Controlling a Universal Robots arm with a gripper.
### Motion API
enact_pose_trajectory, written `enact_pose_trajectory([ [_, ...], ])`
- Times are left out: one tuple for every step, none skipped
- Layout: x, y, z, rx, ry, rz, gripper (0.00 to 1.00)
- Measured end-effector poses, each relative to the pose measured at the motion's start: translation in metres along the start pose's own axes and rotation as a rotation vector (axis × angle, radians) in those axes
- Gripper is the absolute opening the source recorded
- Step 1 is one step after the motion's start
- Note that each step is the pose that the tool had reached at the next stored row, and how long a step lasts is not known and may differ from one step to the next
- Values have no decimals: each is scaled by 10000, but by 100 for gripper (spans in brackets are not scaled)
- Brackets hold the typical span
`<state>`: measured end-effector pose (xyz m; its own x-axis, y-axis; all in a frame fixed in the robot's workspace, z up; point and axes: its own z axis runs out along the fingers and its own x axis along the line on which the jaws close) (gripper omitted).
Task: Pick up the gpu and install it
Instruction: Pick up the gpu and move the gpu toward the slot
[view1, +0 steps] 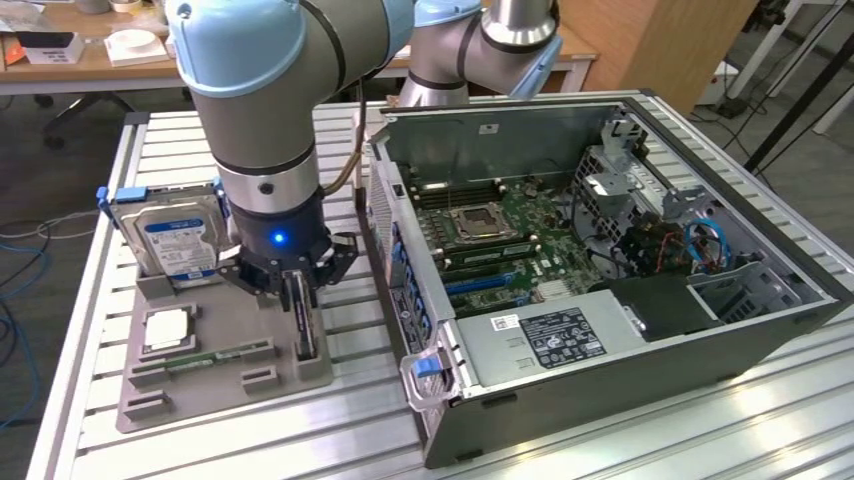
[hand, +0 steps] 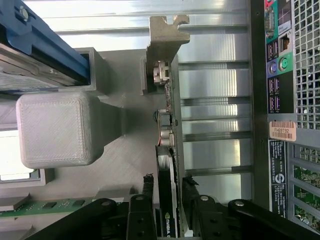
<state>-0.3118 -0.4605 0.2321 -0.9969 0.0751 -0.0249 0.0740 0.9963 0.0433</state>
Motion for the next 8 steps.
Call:
enact_pose_trajectory([
  [0, 0, 0, -1, 0, -1, 36],
  [0, 0, 0, 0, 0, 0, 36],
  [0, 0, 0, 0, 0, 0, 35],
  [0, 0, 0, 0, 1, 0, 35],
  [0, 0, 0, 0, 0, 0, 28],
  [0, 0, 0, 0, 0, 0, 28],
  [0, 0, 0, 0, 0, 0, 28],
  [0, 0, 0, 0, 0, 0, 28],
])
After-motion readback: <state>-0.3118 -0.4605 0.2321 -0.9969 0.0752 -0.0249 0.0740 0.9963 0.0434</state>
